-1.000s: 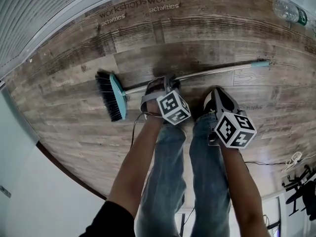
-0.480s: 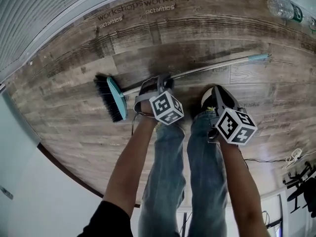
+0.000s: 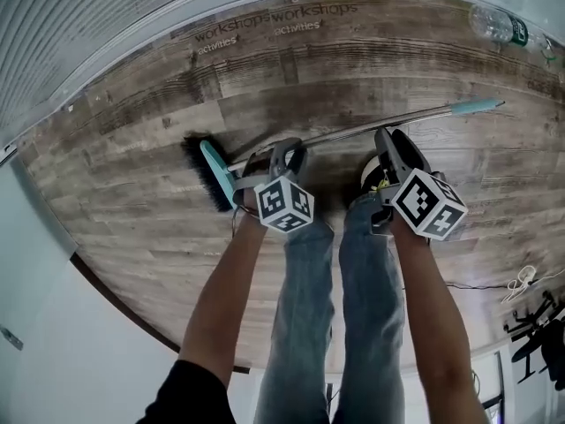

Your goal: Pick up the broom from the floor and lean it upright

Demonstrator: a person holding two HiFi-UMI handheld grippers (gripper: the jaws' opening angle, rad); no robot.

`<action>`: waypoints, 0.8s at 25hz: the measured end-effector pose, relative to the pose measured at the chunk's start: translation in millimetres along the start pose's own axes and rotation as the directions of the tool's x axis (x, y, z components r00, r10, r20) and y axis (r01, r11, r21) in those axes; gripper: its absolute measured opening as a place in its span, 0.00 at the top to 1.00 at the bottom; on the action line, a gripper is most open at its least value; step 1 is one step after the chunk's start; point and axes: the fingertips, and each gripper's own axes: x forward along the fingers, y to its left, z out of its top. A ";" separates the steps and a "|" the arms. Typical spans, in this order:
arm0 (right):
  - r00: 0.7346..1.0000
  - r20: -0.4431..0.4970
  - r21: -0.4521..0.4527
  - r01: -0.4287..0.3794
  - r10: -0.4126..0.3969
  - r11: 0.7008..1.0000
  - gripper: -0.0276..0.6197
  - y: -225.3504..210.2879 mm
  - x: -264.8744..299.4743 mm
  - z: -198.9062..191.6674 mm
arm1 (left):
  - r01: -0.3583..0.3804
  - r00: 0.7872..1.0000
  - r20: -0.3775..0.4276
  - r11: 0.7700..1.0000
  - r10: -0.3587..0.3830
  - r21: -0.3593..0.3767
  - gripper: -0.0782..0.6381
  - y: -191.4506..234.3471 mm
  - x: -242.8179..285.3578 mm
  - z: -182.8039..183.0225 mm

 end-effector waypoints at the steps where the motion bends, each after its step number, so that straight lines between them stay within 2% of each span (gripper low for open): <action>1: 1.000 0.004 -0.009 0.000 0.000 1.000 0.70 7.6 -2.7 4.5 | -0.002 1.000 0.010 1.000 0.002 -0.003 0.77 1.7 -8.4 1.6; 6: 0.999 0.025 -0.063 -0.028 0.029 0.998 0.79 56.4 -26.6 21.7 | -0.011 1.000 0.025 0.999 0.012 -0.049 0.77 13.3 -50.2 6.3; 10: 0.993 0.080 -0.177 -0.072 0.087 0.982 0.81 111.6 -54.5 48.2 | -0.031 0.998 0.045 0.993 0.036 -0.113 0.77 30.9 -87.2 18.9; 15: 0.980 0.116 -0.316 -0.119 0.163 0.941 0.82 178.0 -91.7 80.7 | -0.040 0.995 0.084 0.978 0.059 -0.207 0.77 48.6 -138.9 40.6; 20: 0.963 0.131 -0.451 -0.153 0.234 0.879 0.82 245.3 -132.9 111.3 | -0.072 0.987 0.113 0.951 0.111 -0.299 0.77 73.5 -188.4 65.4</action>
